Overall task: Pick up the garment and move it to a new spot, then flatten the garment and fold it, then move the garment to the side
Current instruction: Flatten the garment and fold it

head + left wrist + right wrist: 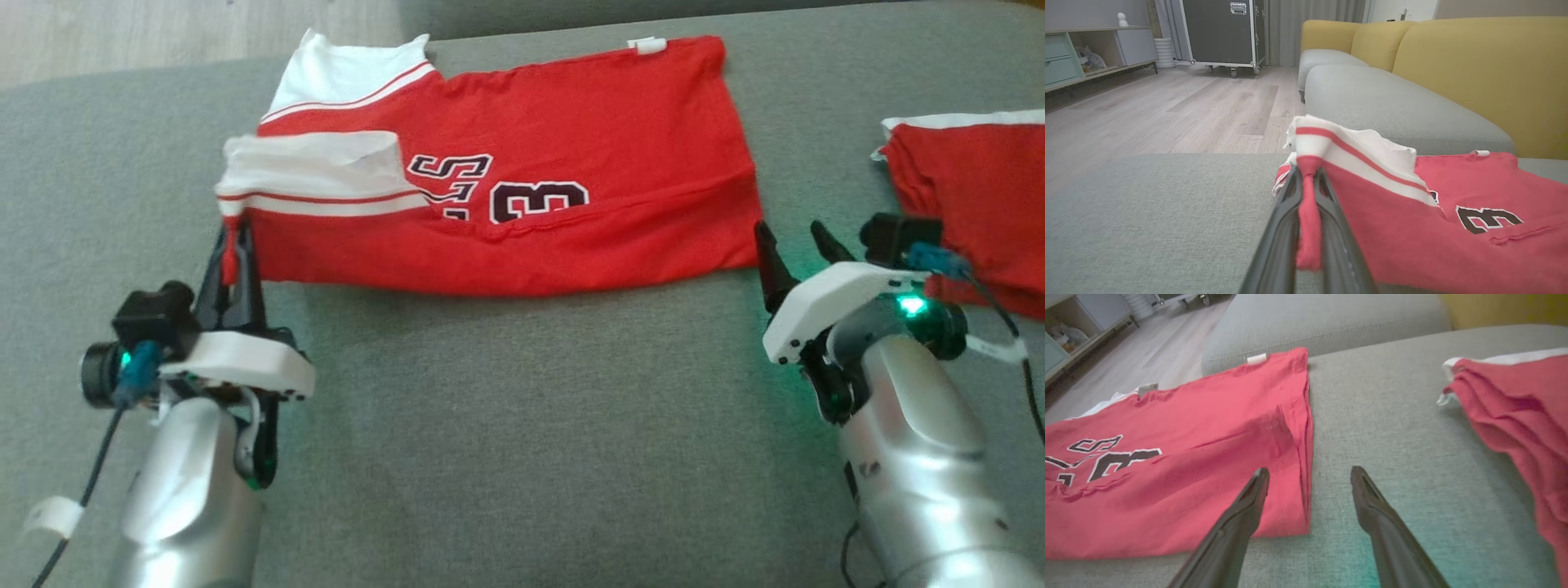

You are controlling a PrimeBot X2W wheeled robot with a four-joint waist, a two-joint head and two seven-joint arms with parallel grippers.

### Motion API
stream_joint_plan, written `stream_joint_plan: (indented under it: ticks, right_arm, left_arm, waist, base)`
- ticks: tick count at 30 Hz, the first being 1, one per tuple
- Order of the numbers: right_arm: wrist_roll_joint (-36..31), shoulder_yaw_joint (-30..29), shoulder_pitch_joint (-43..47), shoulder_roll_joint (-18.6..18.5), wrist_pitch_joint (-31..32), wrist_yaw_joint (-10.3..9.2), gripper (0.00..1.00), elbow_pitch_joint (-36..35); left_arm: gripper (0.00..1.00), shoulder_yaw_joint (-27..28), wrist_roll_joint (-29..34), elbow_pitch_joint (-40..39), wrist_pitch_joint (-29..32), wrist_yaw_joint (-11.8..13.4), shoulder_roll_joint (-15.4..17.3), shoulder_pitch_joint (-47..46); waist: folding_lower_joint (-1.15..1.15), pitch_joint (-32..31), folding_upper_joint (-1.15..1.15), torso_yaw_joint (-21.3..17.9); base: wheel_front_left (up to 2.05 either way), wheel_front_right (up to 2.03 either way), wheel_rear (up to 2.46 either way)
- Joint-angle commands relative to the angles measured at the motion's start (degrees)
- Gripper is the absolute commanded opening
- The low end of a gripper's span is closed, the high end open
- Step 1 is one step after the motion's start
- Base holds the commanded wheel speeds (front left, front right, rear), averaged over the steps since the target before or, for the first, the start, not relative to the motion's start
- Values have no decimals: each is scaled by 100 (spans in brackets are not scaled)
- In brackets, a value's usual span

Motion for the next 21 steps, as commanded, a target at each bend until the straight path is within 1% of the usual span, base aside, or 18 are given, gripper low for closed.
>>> stream_joint_plan:
  ticks: [1,3,4,5,10,11,12,13,16,21]
  right_arm:
    - [84,139,-346,30,136,-4,100,135]
    - [153,186,-509,30,284,-4,100,482]
    - [153,186,-509,30,284,-4,100,482]
    - [186,202,-587,30,343,-4,100,649]
    - [98,263,-947,30,606,-4,100,1414]
    - [69,280,-1016,30,627,-4,88,1527]
    - [0,285,-1089,30,604,-4,25,1617]
    - [-103,288,-1158,30,560,-4,0,1691]
    - [-410,247,-1338,30,415,-4,0,1835]
    - [-686,235,-1485,-69,240,-4,0,1907]
  left_arm:
    - [0,75,76,-241,-16,-19,94,-214]
    - [0,7,91,-270,-12,-33,62,-215]
    - [0,7,91,-270,-12,-33,62,-215]
    - [0,-26,95,-275,-12,-47,50,-215]
    - [0,-133,104,-259,-17,-72,17,-220]
    - [0,-143,102,-249,-20,-71,17,-225]
    - [0,-147,97,-238,-22,-69,21,-228]
    - [0,-150,95,-225,-24,-58,24,-229]
    - [0,-132,68,-170,-37,-37,51,-216]
    - [0,-65,3,-19,-73,17,118,-114]
  waist:
    - [0,25,0,66]
    - [0,45,0,122]
    - [0,45,0,122]
    - [0,53,0,147]
    - [0,92,0,243]
    - [0,97,0,256]
    - [0,100,0,266]
    - [0,97,0,272]
    - [0,63,0,270]
    - [0,-144,0,189]
  base:
    - [0,0,0]
    - [0,0,0]
    - [0,0,0]
    - [0,0,0]
    - [0,0,0]
    - [0,0,0]
    - [0,0,0]
    - [0,0,0]
    - [0,0,0]
    - [0,0,0]
